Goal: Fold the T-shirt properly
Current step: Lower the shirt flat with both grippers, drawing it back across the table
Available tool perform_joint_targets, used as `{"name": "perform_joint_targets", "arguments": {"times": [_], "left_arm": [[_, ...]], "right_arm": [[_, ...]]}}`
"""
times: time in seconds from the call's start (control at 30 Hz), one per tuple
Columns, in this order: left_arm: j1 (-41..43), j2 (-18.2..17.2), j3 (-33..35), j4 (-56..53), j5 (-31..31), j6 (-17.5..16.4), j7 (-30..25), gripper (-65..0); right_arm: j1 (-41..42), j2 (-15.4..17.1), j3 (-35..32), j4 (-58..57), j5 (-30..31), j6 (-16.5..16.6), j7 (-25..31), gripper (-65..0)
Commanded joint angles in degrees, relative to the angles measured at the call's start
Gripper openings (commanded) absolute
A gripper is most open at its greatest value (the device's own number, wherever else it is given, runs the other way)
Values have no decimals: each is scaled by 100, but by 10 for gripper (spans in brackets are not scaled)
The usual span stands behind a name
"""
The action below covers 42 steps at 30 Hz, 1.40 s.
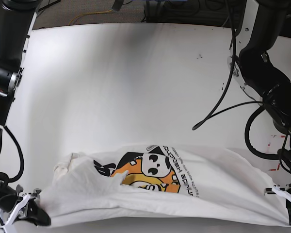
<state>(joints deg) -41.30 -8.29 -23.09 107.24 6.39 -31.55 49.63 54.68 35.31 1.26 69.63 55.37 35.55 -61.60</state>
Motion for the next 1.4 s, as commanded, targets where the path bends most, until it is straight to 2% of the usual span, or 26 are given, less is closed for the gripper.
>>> {"name": "perform_joint_targets", "arguments": {"times": [0.0,0.13,0.27,0.4,0.5,0.67,0.8,0.9,1.1,1.2,1.27,1.37], "left_arm": [[-437,-89,10,14,7,65,-123,-650],[-1088,-406,133,-390,-11,65,-35,-650],[-1642,-625,160,-724,-37,21,-35,-650],[-1870,-810,160,-874,-46,3,-18,-650],[-1826,-828,186,-891,-46,-164,-18,-650],[-1132,-810,177,-645,-46,-287,-9,-650],[-455,-810,177,-144,-46,-304,176,-650],[266,-810,160,287,-55,-304,343,-650],[1620,-652,133,788,-63,-313,334,-650],[2191,-564,-95,841,-72,-322,325,-650],[2429,-458,-271,832,-72,-410,317,-650],[2886,-309,-614,832,-72,-845,317,-650]], "right_arm": [[506,218,-130,84,93,-8,213,-650],[1113,254,-508,75,102,-8,196,-650],[1508,447,-693,75,102,-8,108,-650],[1526,596,-684,84,383,-8,-24,-650],[1341,728,-675,84,630,-8,-33,-650],[532,772,-420,110,999,-8,-51,-650],[-479,869,248,119,1183,27,-59,-650],[-1270,869,723,286,1245,221,-165,-650],[-2624,640,1382,840,1245,230,-218,-650],[-3300,588,1778,1077,1245,230,-218,-650],[-3617,509,1918,1218,1245,230,-218,-650],[-4188,289,2182,1455,1245,230,-218,-650]]}}
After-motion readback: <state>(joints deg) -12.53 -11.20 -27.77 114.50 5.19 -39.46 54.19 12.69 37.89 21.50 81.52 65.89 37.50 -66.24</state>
